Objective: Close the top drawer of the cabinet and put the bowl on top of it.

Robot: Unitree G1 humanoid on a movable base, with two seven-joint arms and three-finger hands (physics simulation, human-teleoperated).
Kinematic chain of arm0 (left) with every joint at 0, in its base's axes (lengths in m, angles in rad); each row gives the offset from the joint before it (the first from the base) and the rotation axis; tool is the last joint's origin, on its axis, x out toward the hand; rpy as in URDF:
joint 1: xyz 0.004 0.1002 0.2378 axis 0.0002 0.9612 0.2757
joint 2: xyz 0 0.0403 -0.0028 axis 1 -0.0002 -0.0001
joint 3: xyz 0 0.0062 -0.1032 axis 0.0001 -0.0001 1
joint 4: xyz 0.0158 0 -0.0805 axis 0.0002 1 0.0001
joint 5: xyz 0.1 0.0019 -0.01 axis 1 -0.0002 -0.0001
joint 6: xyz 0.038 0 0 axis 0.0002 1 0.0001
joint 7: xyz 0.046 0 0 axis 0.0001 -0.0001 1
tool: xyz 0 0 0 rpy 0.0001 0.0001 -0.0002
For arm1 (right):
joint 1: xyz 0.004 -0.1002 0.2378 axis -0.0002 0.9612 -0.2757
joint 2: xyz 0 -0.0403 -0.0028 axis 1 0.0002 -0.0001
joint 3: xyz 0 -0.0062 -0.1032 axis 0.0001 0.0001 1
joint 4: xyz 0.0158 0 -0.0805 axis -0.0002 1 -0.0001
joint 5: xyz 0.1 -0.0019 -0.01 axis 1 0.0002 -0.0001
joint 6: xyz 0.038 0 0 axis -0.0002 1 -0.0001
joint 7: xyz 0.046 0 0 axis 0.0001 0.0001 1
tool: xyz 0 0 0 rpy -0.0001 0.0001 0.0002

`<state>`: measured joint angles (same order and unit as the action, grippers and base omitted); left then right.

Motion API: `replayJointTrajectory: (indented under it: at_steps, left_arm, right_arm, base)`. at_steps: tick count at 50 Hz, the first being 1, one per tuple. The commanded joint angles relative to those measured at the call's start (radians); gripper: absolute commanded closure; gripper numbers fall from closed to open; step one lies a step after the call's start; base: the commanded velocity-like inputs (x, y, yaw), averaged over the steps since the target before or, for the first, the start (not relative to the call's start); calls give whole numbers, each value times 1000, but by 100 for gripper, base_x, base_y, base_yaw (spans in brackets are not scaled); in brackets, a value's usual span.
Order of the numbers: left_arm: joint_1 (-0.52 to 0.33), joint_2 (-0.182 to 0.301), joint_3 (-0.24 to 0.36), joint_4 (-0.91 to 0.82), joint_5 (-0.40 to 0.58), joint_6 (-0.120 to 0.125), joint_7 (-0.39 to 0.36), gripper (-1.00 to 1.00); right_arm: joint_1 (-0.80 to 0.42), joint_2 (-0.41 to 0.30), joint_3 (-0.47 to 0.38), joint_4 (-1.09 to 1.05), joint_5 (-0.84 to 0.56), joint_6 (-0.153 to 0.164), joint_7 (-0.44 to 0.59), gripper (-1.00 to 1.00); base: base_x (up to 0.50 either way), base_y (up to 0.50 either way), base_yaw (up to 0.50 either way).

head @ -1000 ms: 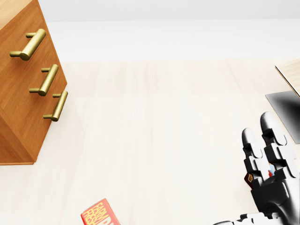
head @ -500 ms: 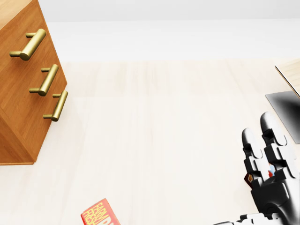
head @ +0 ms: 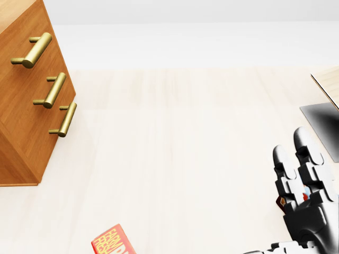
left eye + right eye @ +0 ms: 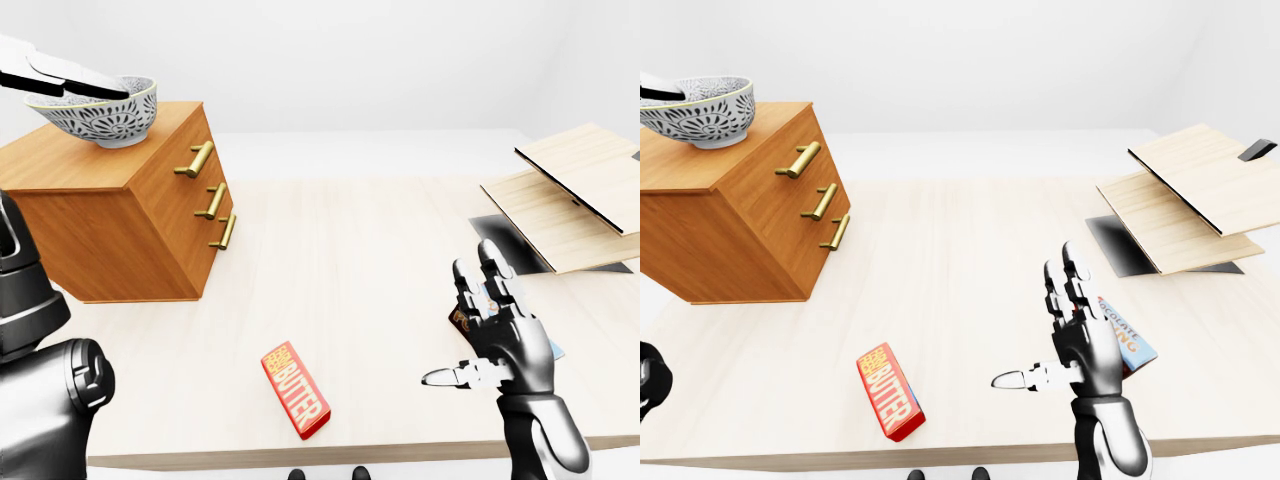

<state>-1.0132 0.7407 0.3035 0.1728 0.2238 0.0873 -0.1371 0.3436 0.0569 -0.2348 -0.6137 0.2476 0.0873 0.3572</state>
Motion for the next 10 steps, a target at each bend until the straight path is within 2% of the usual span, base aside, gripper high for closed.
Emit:
replayJointTrajectory:
  at_steps: [1,2,6,10]
  left_arm:
    - [198,-61,75,-453,-181,0,-99,-100]
    - [200,-60,75,-456,-187,0,-96,-100]
    - [297,-108,102,-638,-232,0,-79,-100]
    - [353,-150,113,-746,-279,0,-70,-100]
  right_arm:
    - [-4,-1,1,5,-1,0,-1,-100]
    - [-4,-1,1,5,-1,0,-1,-100]
    - [-6,-2,14,16,-12,0,-6,-100]
    - [-3,-3,23,19,-17,0,-10,-100]
  base:
    - [0,0,0]
    - [0,0,0]
    - [0,0,0]
    - [0,0,0]
